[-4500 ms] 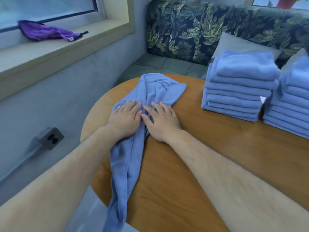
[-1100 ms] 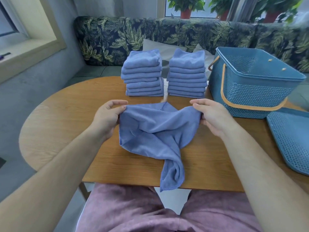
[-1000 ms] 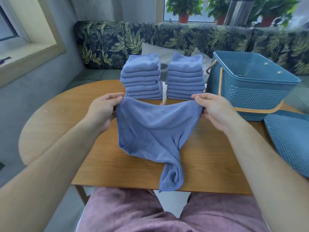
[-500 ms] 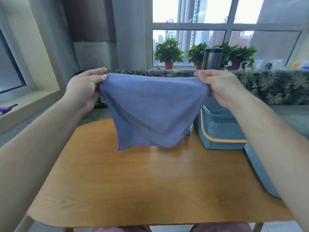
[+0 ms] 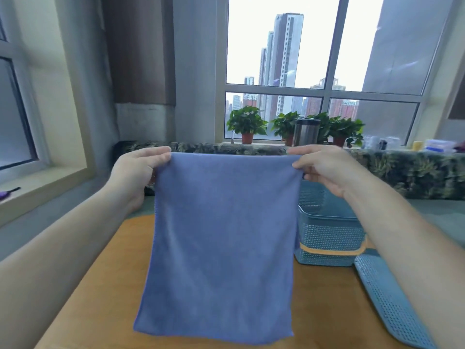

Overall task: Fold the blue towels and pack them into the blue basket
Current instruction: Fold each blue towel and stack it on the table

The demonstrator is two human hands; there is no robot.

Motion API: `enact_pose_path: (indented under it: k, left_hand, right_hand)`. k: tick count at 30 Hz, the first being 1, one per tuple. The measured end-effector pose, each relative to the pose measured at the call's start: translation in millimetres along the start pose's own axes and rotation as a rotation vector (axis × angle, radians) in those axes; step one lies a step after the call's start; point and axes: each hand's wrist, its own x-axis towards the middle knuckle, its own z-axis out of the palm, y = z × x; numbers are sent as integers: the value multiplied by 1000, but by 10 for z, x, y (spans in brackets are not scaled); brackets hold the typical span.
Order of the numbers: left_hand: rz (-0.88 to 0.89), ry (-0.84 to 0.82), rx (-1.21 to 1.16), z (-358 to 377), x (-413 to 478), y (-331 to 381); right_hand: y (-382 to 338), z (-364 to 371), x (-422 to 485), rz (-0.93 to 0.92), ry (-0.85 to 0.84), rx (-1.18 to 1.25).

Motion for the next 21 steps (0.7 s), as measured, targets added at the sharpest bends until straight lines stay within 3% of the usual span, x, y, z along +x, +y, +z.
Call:
enact_pose_path:
  k: [6,12,15,21]
  left_hand:
    - [138,-6,387,181,182,-257]
    - [300,-43,607,95,251,-217]
    - [371,-87,700,9,65,-353]
    - [114,-207,705,-226,-540,-1241]
  right_hand:
    - [239,170,279,-2,-20,-290]
    - [208,170,254,-285,86,-461]
    - [330,125,63,-308,23,-539]
    - [1467,196,-531,-70,-28,-337]
